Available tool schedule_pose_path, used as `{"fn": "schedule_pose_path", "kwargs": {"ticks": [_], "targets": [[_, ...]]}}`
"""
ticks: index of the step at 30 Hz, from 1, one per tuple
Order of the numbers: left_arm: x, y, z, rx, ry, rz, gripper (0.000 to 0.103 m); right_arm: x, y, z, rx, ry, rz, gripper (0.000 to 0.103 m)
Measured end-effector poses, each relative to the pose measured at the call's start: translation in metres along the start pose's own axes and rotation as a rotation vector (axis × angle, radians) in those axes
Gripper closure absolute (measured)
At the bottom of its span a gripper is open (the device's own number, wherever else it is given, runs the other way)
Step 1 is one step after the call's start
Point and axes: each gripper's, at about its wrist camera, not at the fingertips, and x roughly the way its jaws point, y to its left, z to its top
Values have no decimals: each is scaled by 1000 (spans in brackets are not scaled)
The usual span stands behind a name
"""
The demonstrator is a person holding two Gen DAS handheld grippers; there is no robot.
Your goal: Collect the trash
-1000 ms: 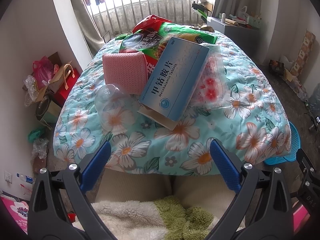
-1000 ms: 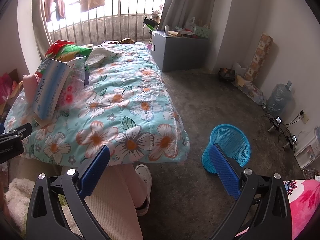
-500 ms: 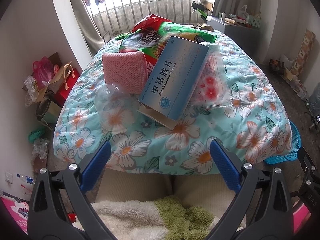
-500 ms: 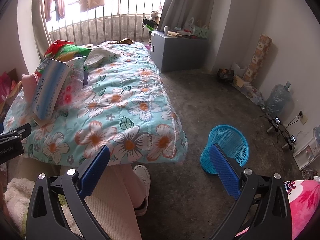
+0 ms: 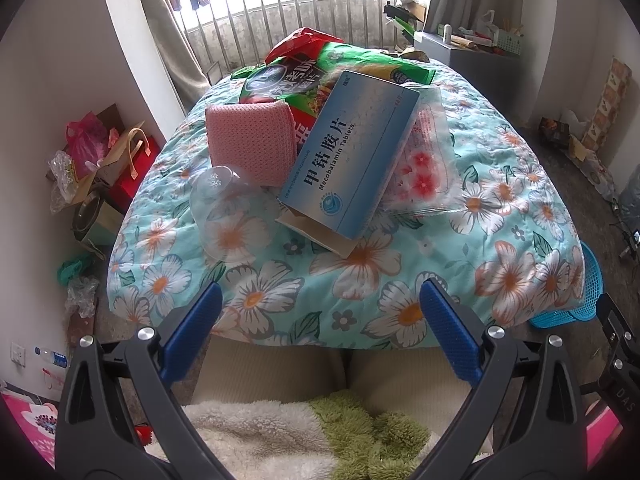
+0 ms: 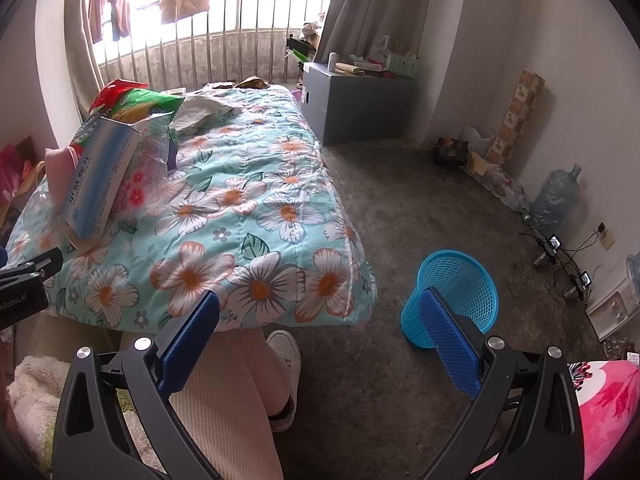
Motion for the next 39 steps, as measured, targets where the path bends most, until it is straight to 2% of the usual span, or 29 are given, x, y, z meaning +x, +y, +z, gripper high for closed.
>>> {"fn": "schedule_pose_path", "kwargs": {"ticks": [19, 39], "targets": [[3, 2, 2, -1, 10, 11, 8, 2, 8, 2, -7, 13, 17, 6], [23, 23, 8, -51, 56, 21, 8, 11, 42, 23, -69, 15, 57, 6]]}}
